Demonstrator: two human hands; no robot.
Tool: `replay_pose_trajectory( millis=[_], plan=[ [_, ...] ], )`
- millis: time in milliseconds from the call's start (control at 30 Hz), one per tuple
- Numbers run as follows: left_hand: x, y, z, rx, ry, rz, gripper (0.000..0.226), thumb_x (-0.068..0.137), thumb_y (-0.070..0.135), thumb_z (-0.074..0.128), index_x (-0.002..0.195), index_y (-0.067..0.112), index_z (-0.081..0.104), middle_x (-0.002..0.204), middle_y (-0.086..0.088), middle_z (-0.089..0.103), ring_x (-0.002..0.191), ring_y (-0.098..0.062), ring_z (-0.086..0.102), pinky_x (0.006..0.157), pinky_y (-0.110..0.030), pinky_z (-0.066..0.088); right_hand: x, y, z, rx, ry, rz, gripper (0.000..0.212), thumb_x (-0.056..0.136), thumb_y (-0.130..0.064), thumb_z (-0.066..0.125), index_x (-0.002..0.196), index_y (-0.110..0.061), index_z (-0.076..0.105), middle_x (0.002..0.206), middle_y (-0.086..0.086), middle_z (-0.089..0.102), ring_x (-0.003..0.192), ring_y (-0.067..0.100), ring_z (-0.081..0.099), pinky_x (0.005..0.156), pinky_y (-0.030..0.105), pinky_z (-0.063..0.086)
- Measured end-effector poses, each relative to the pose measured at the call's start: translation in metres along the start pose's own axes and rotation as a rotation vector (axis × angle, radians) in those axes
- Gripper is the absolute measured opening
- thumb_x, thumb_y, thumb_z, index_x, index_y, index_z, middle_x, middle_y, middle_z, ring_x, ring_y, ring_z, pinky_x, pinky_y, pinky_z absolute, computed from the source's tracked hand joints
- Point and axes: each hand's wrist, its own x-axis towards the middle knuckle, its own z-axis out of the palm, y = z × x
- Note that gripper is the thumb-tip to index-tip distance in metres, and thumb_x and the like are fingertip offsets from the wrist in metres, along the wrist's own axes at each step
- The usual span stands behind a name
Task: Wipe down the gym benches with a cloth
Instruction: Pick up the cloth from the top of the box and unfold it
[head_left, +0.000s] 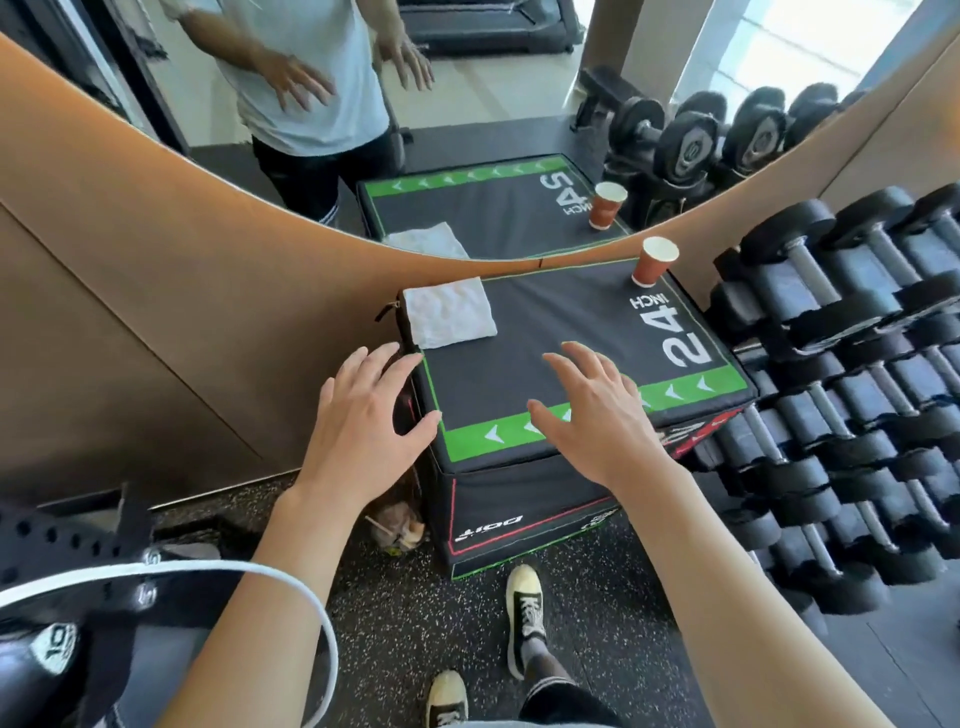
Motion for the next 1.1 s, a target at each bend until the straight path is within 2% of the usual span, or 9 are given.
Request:
replay_pose_trajectory(
  millis=[367, 600, 767, 933, 1100],
  plan=[
    [0.079, -0.020, 0.017, 0.064, 0.001, -0.168, 0.067, 0.097, 0.056, 0.056, 0.157, 0.031, 0.040, 0.167, 0.006, 0.032, 0.157, -0.024, 0.019, 0.124, -0.055, 0.026, 0.140, 0.008, 0.029, 0.012, -0.095, -0.197, 0.064, 0.097, -0.058, 0.049, 0.153, -0.027, 0.041, 0.162, -0.001, 0.033, 0.150, 0.024, 0.026, 0.119, 0.049, 0.028],
    [0.130, -0.032, 0.055, 0.112, -0.023, -0.241, 0.067, 0.095, 0.053, 0.060, 0.155, 0.028, 0.045, 0.163, 0.002, 0.038, 0.154, -0.029, 0.027, 0.117, -0.058, 0.033, 0.216, 0.023, 0.057, 0.006, -0.186, -0.301, 0.062, 0.096, -0.056, 0.050, 0.151, -0.027, 0.043, 0.161, 0.000, 0.036, 0.147, 0.027, 0.031, 0.117, 0.050, 0.033],
    [0.164, -0.039, 0.088, 0.156, -0.112, -0.275, 0.065, 0.093, 0.054, 0.059, 0.152, 0.029, 0.046, 0.162, 0.001, 0.039, 0.153, -0.031, 0.028, 0.114, -0.059, 0.036, 0.263, 0.034, 0.086, 0.002, -0.301, -0.350, 0.060, 0.098, -0.052, 0.050, 0.151, -0.025, 0.043, 0.162, 0.000, 0.036, 0.147, 0.027, 0.033, 0.116, 0.050, 0.032],
    [0.187, -0.049, 0.115, 0.189, -0.232, -0.272, 0.064, 0.096, 0.054, 0.055, 0.154, 0.030, 0.040, 0.164, 0.003, 0.033, 0.156, -0.030, 0.021, 0.117, -0.061, 0.032, 0.292, 0.042, 0.121, -0.022, -0.421, -0.374, 0.060, 0.101, -0.051, 0.050, 0.154, -0.025, 0.040, 0.163, 0.000, 0.033, 0.149, 0.026, 0.031, 0.118, 0.051, 0.033],
    [0.207, -0.059, 0.139, 0.178, -0.357, -0.214, 0.064, 0.100, 0.051, 0.053, 0.157, 0.028, 0.036, 0.167, 0.002, 0.027, 0.158, -0.028, 0.016, 0.120, -0.064, 0.027, 0.296, 0.053, 0.151, -0.023, -0.467, -0.364, 0.053, 0.099, -0.043, 0.052, 0.149, -0.026, 0.044, 0.157, -0.005, 0.036, 0.143, 0.024, 0.036, 0.111, 0.048, 0.039]
  ],
)
